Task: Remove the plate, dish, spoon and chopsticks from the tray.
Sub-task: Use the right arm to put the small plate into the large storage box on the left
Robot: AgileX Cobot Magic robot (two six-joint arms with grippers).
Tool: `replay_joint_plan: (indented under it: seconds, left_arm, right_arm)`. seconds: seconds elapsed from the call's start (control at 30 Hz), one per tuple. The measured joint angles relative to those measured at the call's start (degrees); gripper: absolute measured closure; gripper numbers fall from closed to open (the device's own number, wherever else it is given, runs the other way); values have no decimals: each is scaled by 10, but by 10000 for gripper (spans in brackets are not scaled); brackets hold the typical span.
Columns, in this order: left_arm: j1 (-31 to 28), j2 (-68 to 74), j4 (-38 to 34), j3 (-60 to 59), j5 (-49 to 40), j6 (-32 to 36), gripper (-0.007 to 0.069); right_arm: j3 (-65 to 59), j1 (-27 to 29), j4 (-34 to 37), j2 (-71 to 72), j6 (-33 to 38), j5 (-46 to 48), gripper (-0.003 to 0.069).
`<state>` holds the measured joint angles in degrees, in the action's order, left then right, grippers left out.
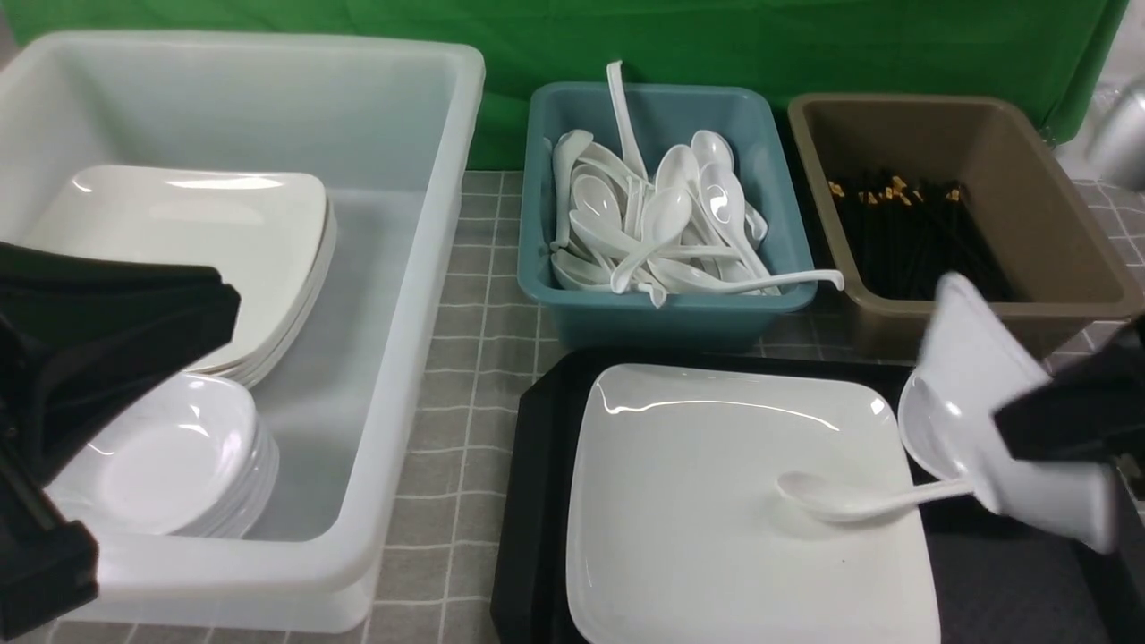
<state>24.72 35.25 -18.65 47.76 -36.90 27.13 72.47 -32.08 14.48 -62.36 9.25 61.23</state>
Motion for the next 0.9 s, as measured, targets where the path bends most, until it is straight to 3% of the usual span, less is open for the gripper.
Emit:
replay_joint_plan:
  seconds: [0.2,0.37,0.57,0.7,0.9]
  left_arm:
    - [0,-84,187,0,-40,-190,603]
    - [0,-167,290,1,-126,-279,603]
    - [0,-239,343,1,-183,-309,603]
    - [0,-253,345,1,-187,-315,603]
    - [0,-253,322,1,-187,-314,603]
  right_arm:
    - [80,-159,2,-125,108,-124,596]
    - [228,-254,-21,-290,202,-167,596]
    - [430,-288,-25,-481,236,-166,596]
    - [545,-294,-26,-590,241,-145,596]
    - [623,-301,-37,-689,244,-129,596]
